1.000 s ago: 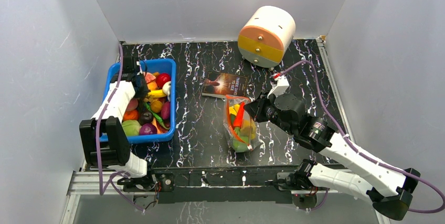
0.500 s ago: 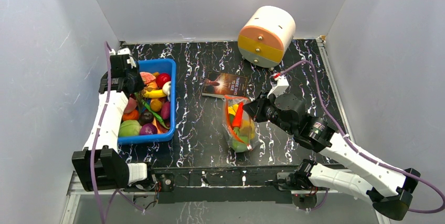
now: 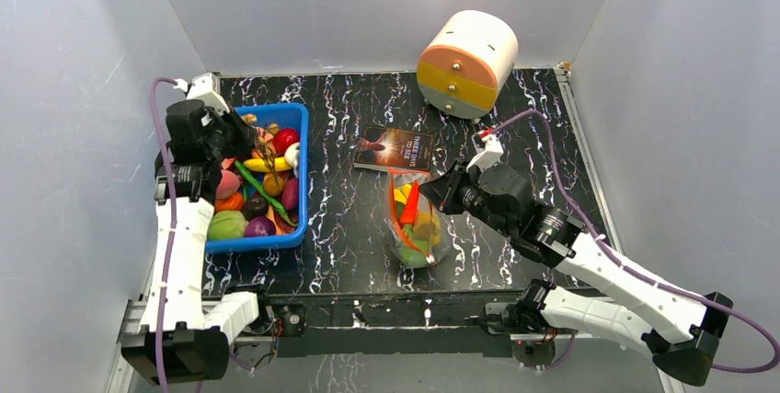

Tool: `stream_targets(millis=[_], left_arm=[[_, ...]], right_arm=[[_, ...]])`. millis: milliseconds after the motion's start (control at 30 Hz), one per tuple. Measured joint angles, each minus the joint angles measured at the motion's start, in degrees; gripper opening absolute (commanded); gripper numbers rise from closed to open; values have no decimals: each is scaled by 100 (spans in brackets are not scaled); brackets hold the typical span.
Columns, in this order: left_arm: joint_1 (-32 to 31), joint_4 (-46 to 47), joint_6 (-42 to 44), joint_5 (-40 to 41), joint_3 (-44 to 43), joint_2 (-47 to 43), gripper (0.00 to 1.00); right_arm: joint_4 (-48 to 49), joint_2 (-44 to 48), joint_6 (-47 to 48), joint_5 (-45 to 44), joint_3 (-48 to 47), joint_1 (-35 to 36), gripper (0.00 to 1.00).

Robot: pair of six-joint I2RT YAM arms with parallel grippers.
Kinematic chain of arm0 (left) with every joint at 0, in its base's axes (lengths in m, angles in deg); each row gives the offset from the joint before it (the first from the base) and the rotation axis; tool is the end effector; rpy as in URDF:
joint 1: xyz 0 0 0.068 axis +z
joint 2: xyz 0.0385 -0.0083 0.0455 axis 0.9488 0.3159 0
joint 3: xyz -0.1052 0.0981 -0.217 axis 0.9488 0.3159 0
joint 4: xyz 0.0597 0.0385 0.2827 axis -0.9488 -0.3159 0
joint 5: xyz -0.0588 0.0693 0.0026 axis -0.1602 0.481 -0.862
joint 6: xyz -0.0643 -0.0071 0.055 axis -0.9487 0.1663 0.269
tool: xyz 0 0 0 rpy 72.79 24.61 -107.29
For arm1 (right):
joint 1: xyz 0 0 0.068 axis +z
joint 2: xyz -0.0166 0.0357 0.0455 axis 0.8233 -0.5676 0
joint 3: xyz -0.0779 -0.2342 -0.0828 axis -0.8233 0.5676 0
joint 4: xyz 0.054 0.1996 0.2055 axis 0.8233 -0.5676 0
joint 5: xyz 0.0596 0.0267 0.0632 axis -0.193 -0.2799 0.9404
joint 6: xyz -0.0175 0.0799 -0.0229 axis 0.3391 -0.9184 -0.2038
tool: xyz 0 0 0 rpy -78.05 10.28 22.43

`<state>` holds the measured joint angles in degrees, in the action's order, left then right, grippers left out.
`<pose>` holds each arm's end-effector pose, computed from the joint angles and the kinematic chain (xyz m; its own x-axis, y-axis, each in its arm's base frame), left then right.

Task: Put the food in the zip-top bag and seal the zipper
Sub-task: Pick up the fake fruit from the bin, then place the fake fruit in the zipper food storage bag.

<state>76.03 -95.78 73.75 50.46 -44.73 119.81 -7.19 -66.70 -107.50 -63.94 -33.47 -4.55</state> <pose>0.3009 0.0136 0.3670 -0.3612 -0.2917 -0.8857 -0.0535 0.9547 -0.2926 0.1773 0.1959 0.3117 -0.6127 0.3310 -0.7176 -0.3135 0.7318 0.6052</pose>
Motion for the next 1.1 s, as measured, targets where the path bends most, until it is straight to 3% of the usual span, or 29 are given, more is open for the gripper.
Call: stream_targets(millis=[533,833,1100], left_arm=[[0,1749,-1191,-2490,686,-911,0],[-94,3742,-2120,-3891,1488,-1082,0],[-302,5912,-3167,-4369,2352,-1270,0]], right_arm=[[562,-431,-881,22,61,0,0],[866,-748,-1351,22,61,0,0],[1032,-857,-1672,20,61,0,0]])
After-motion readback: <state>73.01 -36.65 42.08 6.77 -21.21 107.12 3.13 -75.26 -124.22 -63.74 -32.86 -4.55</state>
